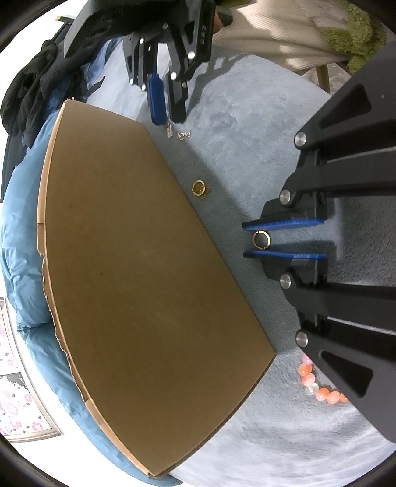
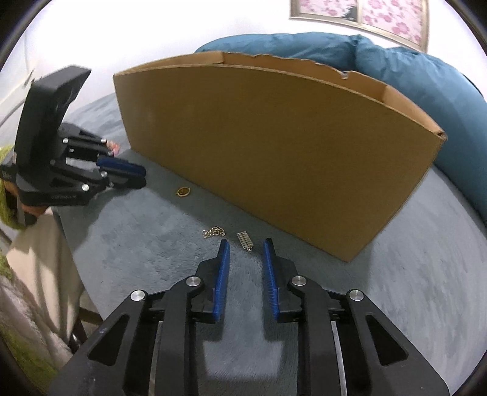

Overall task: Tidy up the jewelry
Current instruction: 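Close the left tool on a gold ring while the right tool grasps a silver tag, then carry ring and tag over the box and open both tools to drop them, then withdraw both open tools from the box toward another gold ring and chain, then close the right tool on a gold chain while the left tool grasps a gold ring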

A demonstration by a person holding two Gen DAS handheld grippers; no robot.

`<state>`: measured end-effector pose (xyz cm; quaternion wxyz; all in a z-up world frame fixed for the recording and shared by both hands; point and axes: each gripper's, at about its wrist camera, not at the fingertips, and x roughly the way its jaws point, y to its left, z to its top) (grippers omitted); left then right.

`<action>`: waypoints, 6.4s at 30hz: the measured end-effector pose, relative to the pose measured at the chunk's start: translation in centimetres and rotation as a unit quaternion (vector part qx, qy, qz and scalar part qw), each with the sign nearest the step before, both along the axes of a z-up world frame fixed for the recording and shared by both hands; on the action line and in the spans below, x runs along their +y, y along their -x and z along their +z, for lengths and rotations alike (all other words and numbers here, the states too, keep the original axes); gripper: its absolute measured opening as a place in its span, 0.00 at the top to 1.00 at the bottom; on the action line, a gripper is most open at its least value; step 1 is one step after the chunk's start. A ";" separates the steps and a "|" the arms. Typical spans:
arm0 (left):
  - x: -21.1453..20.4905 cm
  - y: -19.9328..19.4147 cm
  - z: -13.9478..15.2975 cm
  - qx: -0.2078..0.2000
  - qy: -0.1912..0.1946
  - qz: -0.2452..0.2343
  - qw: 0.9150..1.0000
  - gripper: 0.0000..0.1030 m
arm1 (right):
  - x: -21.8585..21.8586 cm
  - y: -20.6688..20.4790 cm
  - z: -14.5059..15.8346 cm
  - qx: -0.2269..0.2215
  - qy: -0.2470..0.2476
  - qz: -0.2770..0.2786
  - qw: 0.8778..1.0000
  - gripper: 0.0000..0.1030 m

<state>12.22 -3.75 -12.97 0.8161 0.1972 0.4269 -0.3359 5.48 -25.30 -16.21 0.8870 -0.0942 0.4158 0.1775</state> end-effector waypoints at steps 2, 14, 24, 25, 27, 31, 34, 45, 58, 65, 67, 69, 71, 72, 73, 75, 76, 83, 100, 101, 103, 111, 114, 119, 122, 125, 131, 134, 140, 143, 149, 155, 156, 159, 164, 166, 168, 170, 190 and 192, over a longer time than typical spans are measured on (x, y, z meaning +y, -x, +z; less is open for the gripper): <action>0.1 -0.1 -0.1 0.001 0.001 -0.003 1.000 0.89 | 0.3 -0.2 -0.2 0.000 0.007 0.011 1.000 0.82; 0.1 -0.3 -0.2 0.003 0.000 -0.016 1.000 0.89 | 0.3 -0.7 -0.9 0.016 0.018 0.045 0.999 0.95; 0.1 0.2 0.2 -0.008 -0.002 -0.023 1.000 0.89 | -0.3 0.2 0.2 0.005 0.022 0.026 0.999 0.95; 0.0 0.3 0.3 -0.010 -0.002 -0.024 1.000 0.89 | -0.4 0.3 0.4 0.004 0.022 0.022 0.999 0.95; 0.0 0.6 0.5 -0.013 -0.002 -0.024 1.000 0.89 | -0.4 0.6 0.6 0.002 0.022 0.017 1.000 0.95; 0.1 1.3 1.3 -0.020 0.000 -0.023 1.000 0.89 | -0.4 1.5 1.5 -0.008 0.021 0.007 1.000 0.95; 0.1 1.9 2.1 -0.027 0.005 -0.024 0.999 0.89 | -0.5 2.4 2.5 -0.018 0.020 0.004 1.000 0.95; -0.2 4.4 10.0 -0.083 0.067 -0.052 0.993 0.89 | -0.1 4.8 8.6 -0.078 0.003 0.002 0.997 0.95; -6.0 -3.0 13.6 -0.111 0.075 -0.040 0.990 0.89 | -2.2 -2.1 13.8 -0.146 -0.064 -0.078 0.984 0.95; -8.9 -7.1 11.4 -0.103 0.029 -0.024 0.994 0.89 | -2.5 -6.9 11.1 -0.107 -0.050 -0.111 0.987 0.95; -9.2 -8.4 10.9 -0.093 0.023 -0.015 0.995 0.88 | -2.6 -7.8 10.3 -0.093 -0.044 -0.116 0.988 0.95; -9.3 -9.0 10.6 -0.087 0.021 -0.008 0.996 0.88 | -2.8 -8.4 9.7 -0.084 -0.035 -0.121 0.988 0.94; -9.3 -9.4 10.2 -0.078 0.020 -0.004 0.997 0.88 | -2.8 -8.9 9.2 -0.076 -0.030 -0.122 0.989 0.94; -9.3 -9.5 10.1 -0.076 0.019 -0.003 0.997 0.88 | -2.8 -8.7 9.1 -0.075 -0.031 -0.122 0.989 0.93; -9.2 -9.6 9.9 -0.073 0.017 -0.002 0.997 0.86 | -2.7 -8.7 9.0 -0.074 -0.032 -0.120 0.989 0.91; -9.1 -9.6 9.7 -0.072 0.014 -0.001 0.997 0.78 | -2.4 -8.5 8.9 -0.077 -0.029 -0.119 0.989 0.84; -9.0 -9.5 9.7 -0.073 0.014 0.000 0.997 0.72 | -2.3 -8.3 8.9 -0.080 -0.025 -0.119 0.989 0.80; -8.4 -8.8 10.4 -0.086 0.020 0.003 0.996 0.62 | -2.2 -7.2 9.9 -0.103 -0.029 -0.119 0.987 0.70; -5.2 -5.3 13.5 -0.103 0.058 0.018 0.993 0.61 | -2.7 -3.4 12.7 -0.152 -0.072 -0.112 0.979 0.55; -5.0 -4.9 13.6 -0.104 0.058 0.017 0.993 0.61 | -2.6 -3.2 12.8 -0.155 -0.073 -0.110 0.979 0.55; -4.8 -4.2 13.9 -0.103 0.061 0.014 0.993 0.61 | -2.6 -2.8 12.9 -0.157 -0.076 -0.107 0.979 0.52; -3.7 -1.4 14.2 -0.087 0.072 0.005 0.994 0.61 | -2.1 -1.1 13.2 -0.161 -0.091 -0.091 0.978 0.50; -3.4 -0.5 14.0 -0.083 0.069 -0.002 0.994 0.61 | -1.9 -0.5 13.2 -0.160 -0.098 -0.085 0.979 0.50; -3.1 0.8 13.7 -0.073 0.067 -0.008 0.995 0.61 | -1.4 0.2 12.9 -0.156 -0.100 -0.074 0.980 0.50; -2.9 1.2 13.3 -0.067 0.066 -0.008 0.996 0.61 | -1.1 0.6 12.7 -0.153 -0.101 -0.067 0.981 0.50; -2.7 1.4 12.8 -0.060 0.065 -0.006 0.996 0.61 | -0.9 0.8 12.5 -0.150 -0.104 -0.064 0.981 0.50; -2.6 2.0 11.9 -0.055 0.056 -0.006 0.997 0.61 | -0.6 1.3 12.0 -0.143 -0.108 -0.058 0.982 0.50; -2.6 2.3 11.5 -0.053 0.050 -0.006 0.997 0.61 | -0.3 1.6 11.8 -0.140 -0.108 -0.056 0.983 0.50; -2.5 2.6 10.6 -0.046 0.044 -0.004 0.998 0.61 | 0.2 1.7 11.2 -0.134 -0.106 -0.054 0.984 0.50; -2.4 2.8 10.3 -0.044 0.041 -0.004 0.998 0.61 | 0.3 1.8 11.0 -0.131 -0.106 -0.054 0.984 0.50; -2.2 2.9 9.4 -0.040 0.033 -0.005 0.999 0.61 | 0.5 1.9 10.3 -0.124 -0.099 -0.052 0.986 0.50; -1.7 2.7 7.9 -0.022 0.027 0.001 0.999 0.61 | 0.7 1.9 9.2 -0.105 -0.089 -0.051 0.989 0.45; -1.6 2.6 7.7 -0.018 0.026 0.002 0.999 0.61 | 0.7 1.9 9.0 -0.102 -0.088 -0.051 0.990 0.44; -1.3 2.5 7.0 -0.009 0.025 0.005 1.000 0.60 | 0.7 1.9 8.3 -0.089 -0.082 -0.050 0.991 0.44; -1.1 2.4 5.5 0.002 0.017 0.010 1.000 0.50 | 0.5 2.2 7.0 -0.068 -0.060 -0.043 0.995 0.43; -1.2 2.5 4.9 0.000 0.007 0.010 1.000 0.47 | 0.2 2.4 6.4 -0.058 -0.051 -0.042 0.996 0.43; -1.4 2.8 4.3 -0.008 -0.004 0.003 1.000 0.43 | -0.1 2.5 5.8 -0.048 -0.045 -0.041 0.997 0.43; -1.5 3.2 3.8 -0.014 -0.011 -0.003 1.000 0.41 | -0.3 2.6 5.2 -0.039 -0.040 -0.038 0.998 0.43; -3.9 3.2 1.4 -0.064 -0.017 -0.072 0.995 0.56 | 0.4 0.6 2.1 0.001 -0.014 0.019 1.000 0.68; -4.0 3.1 1.1 -0.060 -0.017 -0.074 0.995 0.59 | 0.6 0.3 1.9 0.005 -0.014 0.024 1.000 0.70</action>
